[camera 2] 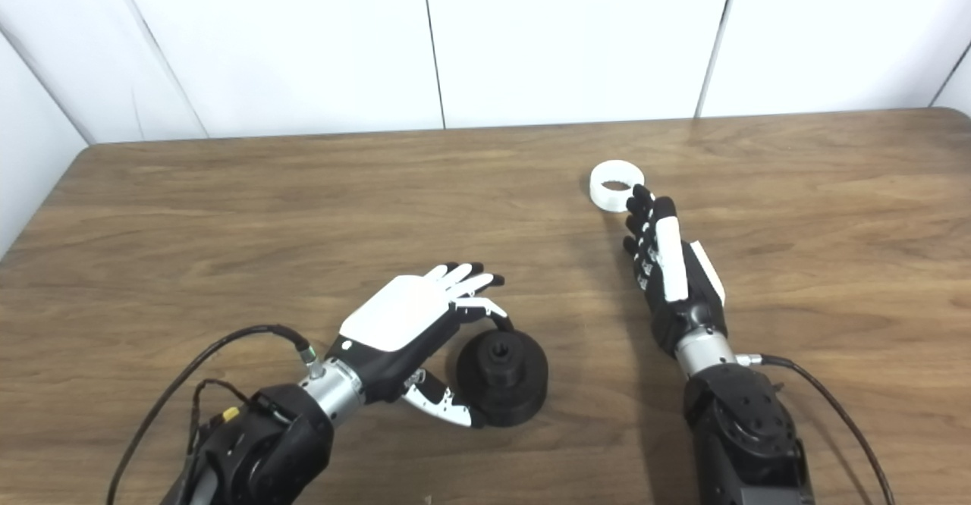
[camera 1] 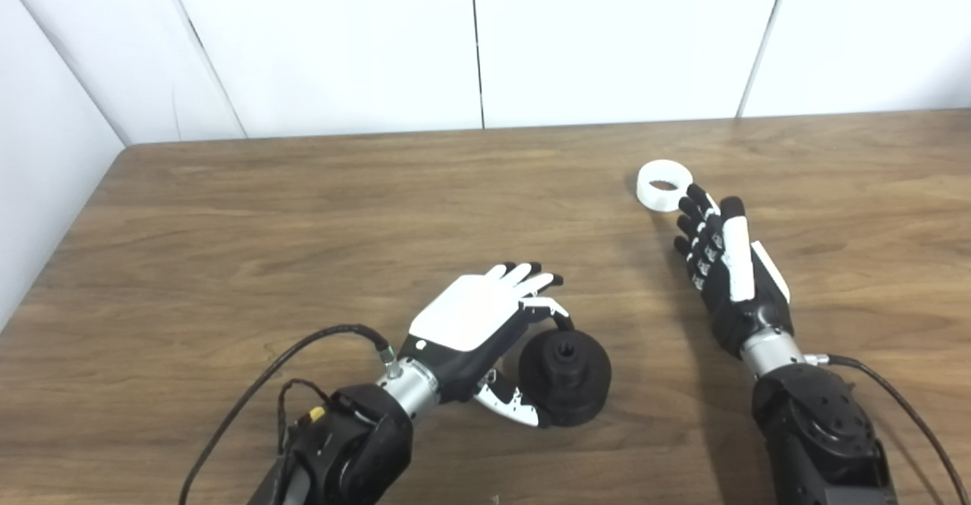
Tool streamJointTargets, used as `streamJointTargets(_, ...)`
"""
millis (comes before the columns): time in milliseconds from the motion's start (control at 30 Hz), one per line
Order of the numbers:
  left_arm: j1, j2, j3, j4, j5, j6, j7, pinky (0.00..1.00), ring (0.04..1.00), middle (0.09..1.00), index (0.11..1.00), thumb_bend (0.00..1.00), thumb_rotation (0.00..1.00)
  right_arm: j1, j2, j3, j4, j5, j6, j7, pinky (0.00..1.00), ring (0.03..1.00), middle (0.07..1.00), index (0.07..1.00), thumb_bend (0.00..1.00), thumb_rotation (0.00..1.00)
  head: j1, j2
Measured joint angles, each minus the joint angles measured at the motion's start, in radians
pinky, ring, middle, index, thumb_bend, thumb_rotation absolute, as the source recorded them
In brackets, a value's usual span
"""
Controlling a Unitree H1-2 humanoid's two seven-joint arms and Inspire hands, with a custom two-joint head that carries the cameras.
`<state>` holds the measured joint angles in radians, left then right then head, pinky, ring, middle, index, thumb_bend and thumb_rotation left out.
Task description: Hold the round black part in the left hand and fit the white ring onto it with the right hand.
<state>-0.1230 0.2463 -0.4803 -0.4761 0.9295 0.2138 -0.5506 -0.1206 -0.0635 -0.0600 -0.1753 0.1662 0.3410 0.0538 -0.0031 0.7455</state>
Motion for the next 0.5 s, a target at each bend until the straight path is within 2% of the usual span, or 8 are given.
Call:
streamJointTargets(33,0.0,0.0,0.001,0.0,0.0,-0.001,-0.001,1.0,1.0,0.96,0.704,0.89,0.21,0.0,-0.002,-0.001,-0.001,0.002,0.0,0.0,0.98,0.987,0.968,0.949,0.67,0.98,0.0,0.003)
streamJointTargets(100,0.0,-0.001,0.002,0.0,-0.001,-0.001,-0.002,1.0,1.0,0.961,0.703,0.88,0.21,-0.005,-0.016,-0.001,-0.007,-0.014,-0.005,-0.001,0.93,0.957,0.948,0.918,0.61,0.81,-0.006,0.002)
streamJointTargets(167,0.0,-0.002,0.004,0.0,-0.001,-0.002,-0.004,1.0,1.0,0.961,0.703,0.88,0.21,-0.015,-0.046,0.01,-0.007,-0.09,-0.041,-0.011,0.89,0.924,0.915,0.873,0.64,0.65,-0.008,0.002)
streamJointTargets(200,0.001,-0.002,0.004,0.0,-0.001,-0.002,-0.004,1.0,1.0,0.962,0.704,0.88,0.22,-0.025,-0.075,0.023,-0.008,-0.145,-0.056,-0.021,0.91,0.919,0.896,0.839,0.68,0.55,-0.008,0.002)
streamJointTargets(233,0.001,-0.002,0.005,0.0,-0.001,-0.002,-0.004,1.0,1.0,0.962,0.704,0.88,0.22,-0.037,-0.1,0.031,-0.008,-0.204,-0.066,-0.031,0.92,0.921,0.889,0.825,0.7,0.5,-0.008,0.0)
streamJointTargets(333,0.003,-0.002,0.009,0.0,-0.001,-0.006,-0.004,1.0,1.0,0.959,0.702,0.89,0.22,-0.104,-0.211,0.06,-0.008,-0.382,-0.07,-0.056,0.96,0.956,0.91,0.81,0.77,0.47,-0.012,0.002)
streamJointTargets(433,0.004,-0.003,0.011,0.0,-0.001,-0.014,-0.003,1.0,1.0,0.959,0.702,0.89,0.22,-0.185,-0.299,0.086,-0.008,-0.499,-0.053,-0.048,0.93,0.967,0.924,0.789,0.83,0.45,-0.014,0.0)
streamJointTargets(500,0.004,-0.004,0.012,0.0,-0.001,-0.016,-0.003,1.0,1.0,0.958,0.701,0.89,0.22,-0.243,-0.343,0.122,0.006,-0.561,-0.042,-0.026,0.92,0.978,0.93,0.779,0.84,0.41,-0.015,0.0)
